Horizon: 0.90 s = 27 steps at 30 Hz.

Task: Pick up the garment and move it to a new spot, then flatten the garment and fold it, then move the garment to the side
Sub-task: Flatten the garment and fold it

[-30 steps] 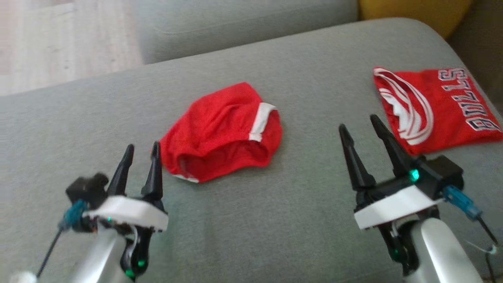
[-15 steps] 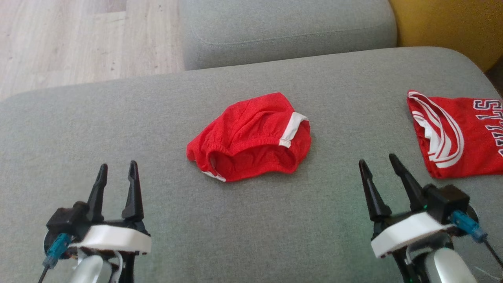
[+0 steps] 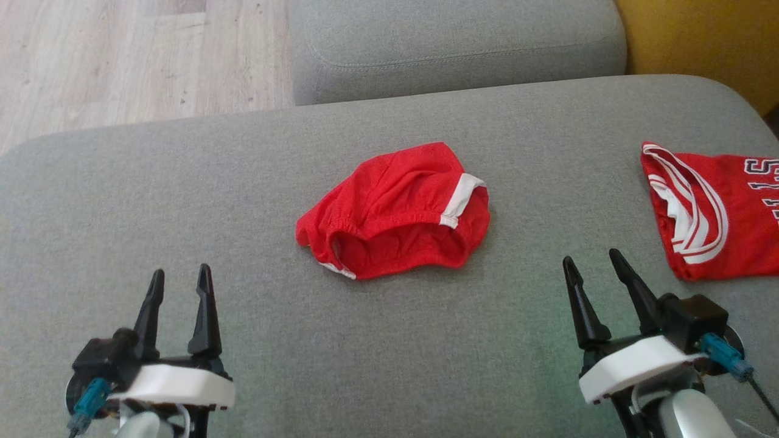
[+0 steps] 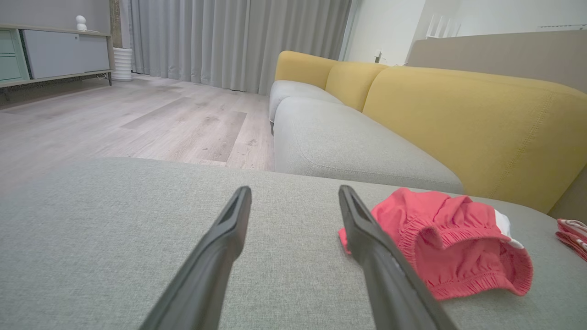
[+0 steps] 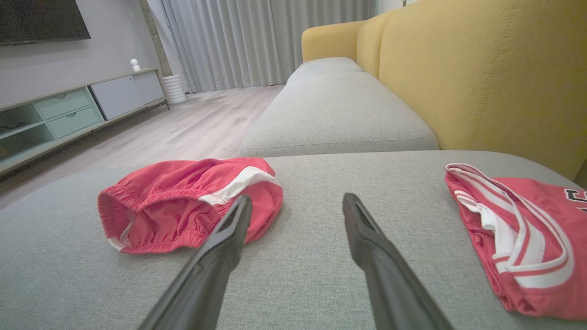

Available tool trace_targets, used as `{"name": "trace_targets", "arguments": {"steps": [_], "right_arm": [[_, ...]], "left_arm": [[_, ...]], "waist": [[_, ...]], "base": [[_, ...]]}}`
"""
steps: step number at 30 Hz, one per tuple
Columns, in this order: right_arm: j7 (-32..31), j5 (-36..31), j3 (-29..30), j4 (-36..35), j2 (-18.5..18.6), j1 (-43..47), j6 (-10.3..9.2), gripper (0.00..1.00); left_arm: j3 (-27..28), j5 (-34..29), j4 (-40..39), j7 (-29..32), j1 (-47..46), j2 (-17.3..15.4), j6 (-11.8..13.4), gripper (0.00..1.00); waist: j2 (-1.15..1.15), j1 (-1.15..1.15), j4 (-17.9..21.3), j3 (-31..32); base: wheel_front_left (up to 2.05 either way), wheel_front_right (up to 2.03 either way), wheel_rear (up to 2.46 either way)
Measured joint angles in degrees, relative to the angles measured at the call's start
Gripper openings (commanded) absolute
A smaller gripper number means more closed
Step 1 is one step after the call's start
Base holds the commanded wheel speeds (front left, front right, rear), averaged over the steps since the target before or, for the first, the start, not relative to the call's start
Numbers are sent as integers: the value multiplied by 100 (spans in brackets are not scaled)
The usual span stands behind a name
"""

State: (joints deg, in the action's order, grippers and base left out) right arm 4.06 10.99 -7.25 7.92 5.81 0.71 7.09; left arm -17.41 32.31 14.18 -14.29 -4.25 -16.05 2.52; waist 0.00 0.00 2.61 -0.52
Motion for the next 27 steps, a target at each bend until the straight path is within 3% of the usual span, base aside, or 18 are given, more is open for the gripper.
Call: {"name": "trace_targets", "arguments": {"steps": [11,15,22,27], "right_arm": [[2,0,-111,-13,-5,-22,0,100],[-2,1,-231,-41,-11,-171,0,100],[36,12,-580,12,-11,-630,0,100],[107,70,-801,110,-14,-806,0,100]], "left_arm": [[-109,13,-80,12,-26,13,-10,100],[-597,-152,-68,231,-269,148,-219,100],[-1367,-88,563,714,-1273,820,-768,100],[-1745,58,1128,985,-1604,988,-912,100]], "waist": [[0,0,0,-104],[0,0,54,-241],[0,1,351,-477],[0,1,589,-630]], "base": [[0,0,0],[0,0,0],[0,0,0],[0,0,0]]}}
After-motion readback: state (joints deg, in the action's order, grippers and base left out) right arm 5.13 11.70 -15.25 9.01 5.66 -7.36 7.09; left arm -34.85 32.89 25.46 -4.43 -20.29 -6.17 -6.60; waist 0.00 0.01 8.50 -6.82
